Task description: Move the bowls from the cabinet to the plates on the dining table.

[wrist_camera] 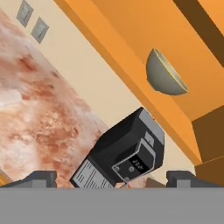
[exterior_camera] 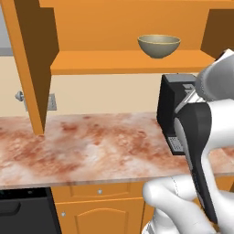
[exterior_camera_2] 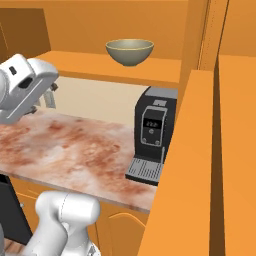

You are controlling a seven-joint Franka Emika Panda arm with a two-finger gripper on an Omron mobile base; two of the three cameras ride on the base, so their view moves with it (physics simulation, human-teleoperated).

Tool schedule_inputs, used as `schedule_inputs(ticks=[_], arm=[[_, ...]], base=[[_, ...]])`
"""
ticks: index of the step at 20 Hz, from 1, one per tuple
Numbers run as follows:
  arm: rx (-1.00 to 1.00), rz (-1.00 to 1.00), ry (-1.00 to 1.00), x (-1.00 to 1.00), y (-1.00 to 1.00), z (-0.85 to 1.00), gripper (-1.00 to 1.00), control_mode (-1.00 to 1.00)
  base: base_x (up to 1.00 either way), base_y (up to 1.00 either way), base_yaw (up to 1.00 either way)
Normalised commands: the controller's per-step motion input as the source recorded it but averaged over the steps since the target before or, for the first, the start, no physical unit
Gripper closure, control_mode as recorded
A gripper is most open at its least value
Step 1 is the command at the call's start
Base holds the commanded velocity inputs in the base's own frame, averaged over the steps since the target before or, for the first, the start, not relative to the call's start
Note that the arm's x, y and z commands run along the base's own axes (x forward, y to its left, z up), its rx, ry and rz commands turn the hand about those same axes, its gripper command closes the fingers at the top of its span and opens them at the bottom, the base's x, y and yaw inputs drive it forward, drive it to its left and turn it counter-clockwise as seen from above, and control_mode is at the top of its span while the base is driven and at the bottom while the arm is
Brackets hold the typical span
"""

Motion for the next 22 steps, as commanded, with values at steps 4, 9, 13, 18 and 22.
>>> schedule_inputs(ticks=[4, 9, 13, 18, 22], arm=[[-0.07, -0.01, -0.07, 0.14, 0.0, 0.05, -1.0, -1.0], [-0.05, -0.02, -0.06, 0.13, 0.0, 0.14, -1.0, -1.0], [0.0, -0.03, 0.0, 0.15, 0.0, 0.3, -1.0, -1.0], [0.0, -0.03, 0.0, 0.26, 0.0, 0.17, -1.0, -1.0], [-0.03, -0.03, 0.01, 0.4, 0.0, 0.0, -1.0, -1.0]], base=[[0.0, 0.0, 0.0], [0.0, 0.0, 0.0], [0.0, 0.0, 0.0], [0.0, 0.0, 0.0], [0.0, 0.0, 0.0]])
